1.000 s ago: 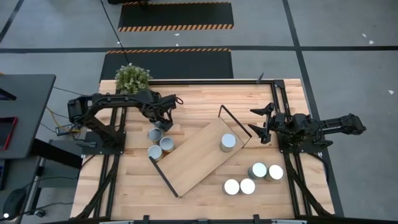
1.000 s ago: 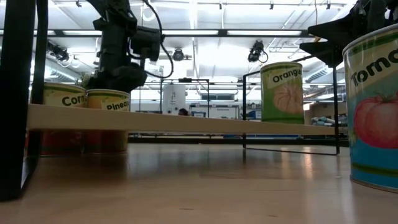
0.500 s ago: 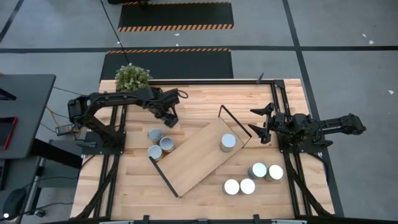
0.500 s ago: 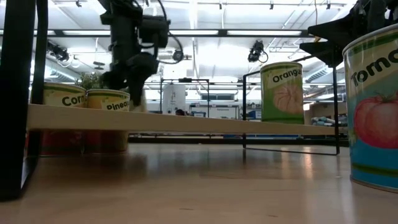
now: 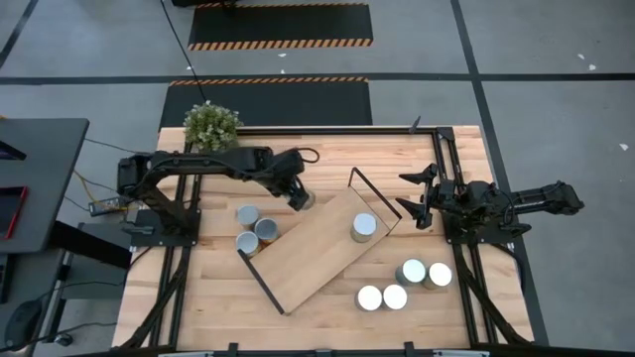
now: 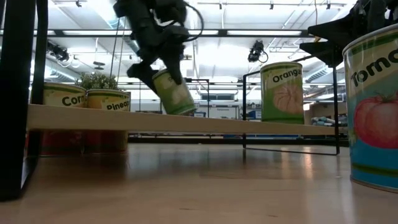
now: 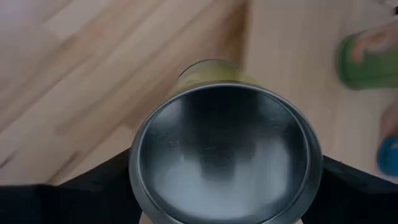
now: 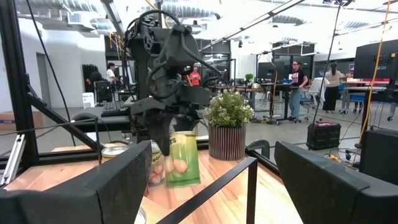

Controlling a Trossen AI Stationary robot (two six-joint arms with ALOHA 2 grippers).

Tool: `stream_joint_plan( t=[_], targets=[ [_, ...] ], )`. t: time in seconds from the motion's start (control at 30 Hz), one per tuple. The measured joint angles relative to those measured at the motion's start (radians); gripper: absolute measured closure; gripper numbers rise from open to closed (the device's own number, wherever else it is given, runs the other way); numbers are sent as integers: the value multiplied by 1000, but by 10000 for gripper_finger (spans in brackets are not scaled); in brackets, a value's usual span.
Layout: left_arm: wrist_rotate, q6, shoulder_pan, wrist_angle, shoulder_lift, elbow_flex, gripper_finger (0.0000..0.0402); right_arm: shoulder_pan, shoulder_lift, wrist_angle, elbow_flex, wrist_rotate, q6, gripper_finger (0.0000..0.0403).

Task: Pick and place cans onto a shelf
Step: Put the canned pears on the shelf

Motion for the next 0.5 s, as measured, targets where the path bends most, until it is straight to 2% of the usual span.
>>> stream_joint_plan(
  t=[0.2, 0.5],
  targets=[
    [-6, 33, -59, -35, 168, 220, 79, 0, 0, 0, 0, 0, 0, 56],
    [-16, 102, -71, -286, 439, 604, 79, 0, 0, 0, 0, -1, 0, 56]
  ],
)
